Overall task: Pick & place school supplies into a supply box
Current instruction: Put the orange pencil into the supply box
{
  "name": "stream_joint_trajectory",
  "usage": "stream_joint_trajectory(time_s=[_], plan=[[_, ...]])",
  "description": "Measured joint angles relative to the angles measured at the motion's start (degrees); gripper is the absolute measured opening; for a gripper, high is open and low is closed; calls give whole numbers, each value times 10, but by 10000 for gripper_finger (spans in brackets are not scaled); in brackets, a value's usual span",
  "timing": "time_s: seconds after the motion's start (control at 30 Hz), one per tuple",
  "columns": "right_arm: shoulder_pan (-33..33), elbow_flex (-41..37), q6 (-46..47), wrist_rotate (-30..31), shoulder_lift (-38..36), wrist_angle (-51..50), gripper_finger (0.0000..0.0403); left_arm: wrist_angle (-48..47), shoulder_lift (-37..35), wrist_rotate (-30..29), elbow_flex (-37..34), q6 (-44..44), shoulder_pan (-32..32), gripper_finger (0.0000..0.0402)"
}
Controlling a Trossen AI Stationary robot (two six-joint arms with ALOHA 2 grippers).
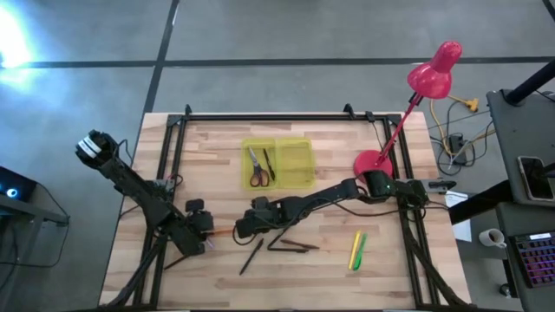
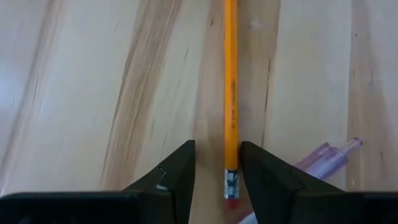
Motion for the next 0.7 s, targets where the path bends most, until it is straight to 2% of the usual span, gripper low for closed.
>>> stream_joint_trajectory(time_s=[0.33,0.53,0.7], plan=[[2,0,-2,13,-9,-4,9,8,0,2,0,0,0,114],[5,1,1,30,-20,-53,9,13,0,3,0,-11,0,114],[13,1,6,28,-19,-40,9,16,0,4,0,-13,0,114]])
